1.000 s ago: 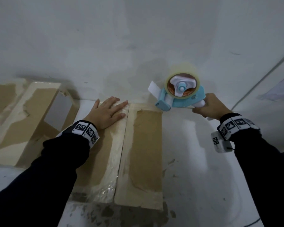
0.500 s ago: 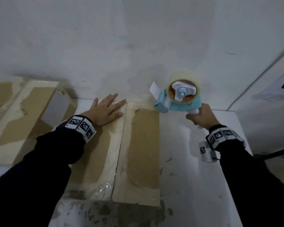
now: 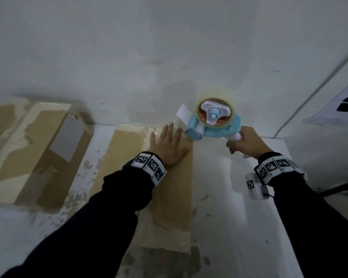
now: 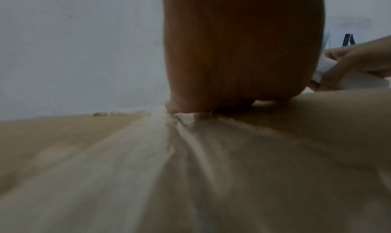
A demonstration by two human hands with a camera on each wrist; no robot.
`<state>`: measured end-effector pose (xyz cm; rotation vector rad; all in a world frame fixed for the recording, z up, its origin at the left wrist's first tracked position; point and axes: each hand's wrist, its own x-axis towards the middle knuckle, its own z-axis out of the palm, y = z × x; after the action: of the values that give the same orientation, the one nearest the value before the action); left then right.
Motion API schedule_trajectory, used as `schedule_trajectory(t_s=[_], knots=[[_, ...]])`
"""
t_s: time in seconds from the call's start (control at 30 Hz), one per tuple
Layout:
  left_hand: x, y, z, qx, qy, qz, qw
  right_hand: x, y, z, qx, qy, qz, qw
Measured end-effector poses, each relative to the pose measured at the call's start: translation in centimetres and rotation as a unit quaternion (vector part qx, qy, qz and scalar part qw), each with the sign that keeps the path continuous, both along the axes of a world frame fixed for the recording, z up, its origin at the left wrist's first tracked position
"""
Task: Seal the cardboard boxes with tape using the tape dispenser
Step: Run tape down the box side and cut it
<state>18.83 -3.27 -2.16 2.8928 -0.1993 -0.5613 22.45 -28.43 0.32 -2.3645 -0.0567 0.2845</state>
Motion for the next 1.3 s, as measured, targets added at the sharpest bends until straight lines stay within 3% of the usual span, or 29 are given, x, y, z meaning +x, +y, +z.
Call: schedule_trajectory(t_s=[0.23, 0.43, 0.87, 1.07, 1.3], knots=[[-0.1, 0.3, 0.3, -0.005, 0.022, -0.010, 1.000, -0.4, 0.4, 0.3, -0.003, -0.014, -0.024, 1.000], [0.2, 0.5, 0.1, -0.019, 0.012, -0.016, 1.000, 0.7, -0.7, 2.0, -0.045, -0.027, 0.026, 0.998], [0.7, 0.3, -0.4, -0.025, 0.002, -0.037, 0.999, -0.6, -5.1, 0.0, -0.038, -0.023, -0.023, 0.999], [0.8, 0.4, -0.4, -0.029, 0.009, -0.039, 0.999, 0.3, -4.5, -1.9, -0.148, -0.081, 0.044, 0.985], [1.2, 0.6, -0.9, -0.029, 0.012, -0.031, 0.999, 0.4, -3.5, -3.1, -0.170, -0.098, 0.065, 0.978]])
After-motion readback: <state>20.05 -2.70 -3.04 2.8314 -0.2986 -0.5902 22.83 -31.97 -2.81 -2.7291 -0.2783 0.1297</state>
